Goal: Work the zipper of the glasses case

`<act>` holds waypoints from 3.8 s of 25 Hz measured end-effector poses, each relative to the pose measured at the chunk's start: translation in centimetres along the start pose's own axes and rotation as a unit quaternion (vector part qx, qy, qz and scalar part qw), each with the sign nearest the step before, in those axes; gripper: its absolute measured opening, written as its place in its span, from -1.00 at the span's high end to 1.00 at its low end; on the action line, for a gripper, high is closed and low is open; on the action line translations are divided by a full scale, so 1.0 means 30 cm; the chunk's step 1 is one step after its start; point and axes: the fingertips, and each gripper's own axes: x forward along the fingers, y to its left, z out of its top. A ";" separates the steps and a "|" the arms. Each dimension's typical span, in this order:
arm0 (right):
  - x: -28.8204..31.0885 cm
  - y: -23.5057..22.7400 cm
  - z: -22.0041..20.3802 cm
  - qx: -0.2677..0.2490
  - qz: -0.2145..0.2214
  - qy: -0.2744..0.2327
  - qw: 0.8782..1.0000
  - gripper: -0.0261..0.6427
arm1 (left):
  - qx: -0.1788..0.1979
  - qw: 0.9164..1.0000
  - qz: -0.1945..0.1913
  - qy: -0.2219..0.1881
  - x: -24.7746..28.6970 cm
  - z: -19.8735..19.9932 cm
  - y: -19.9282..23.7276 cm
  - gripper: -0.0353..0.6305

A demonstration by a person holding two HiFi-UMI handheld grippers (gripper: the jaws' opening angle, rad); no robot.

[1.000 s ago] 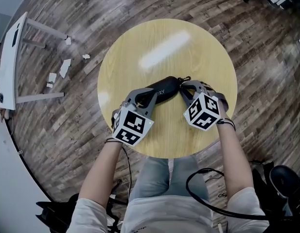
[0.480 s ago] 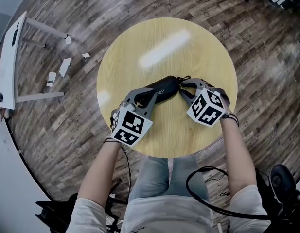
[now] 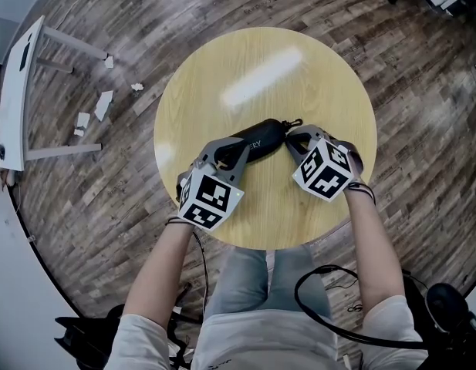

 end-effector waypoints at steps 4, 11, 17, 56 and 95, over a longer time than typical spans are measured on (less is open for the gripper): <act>-0.009 0.033 -0.003 0.000 0.015 0.004 1.000 0.92 | 0.000 1.000 0.002 0.000 0.004 0.000 0.001 0.87; 0.039 0.217 0.097 0.023 0.043 -0.023 0.999 0.92 | 0.002 1.000 0.002 0.000 0.004 0.001 -0.001 0.88; 0.049 0.245 0.122 0.054 0.028 -0.034 0.998 0.92 | 0.001 1.000 -0.002 0.005 -0.006 0.005 -0.004 0.87; -0.119 0.139 -0.177 0.080 0.009 0.023 0.996 0.92 | 0.076 0.987 -0.138 0.043 0.225 0.197 -0.167 0.87; 0.041 0.342 0.071 0.512 -0.188 -0.103 0.832 0.92 | 0.091 0.980 -0.177 0.026 0.205 0.183 -0.157 0.88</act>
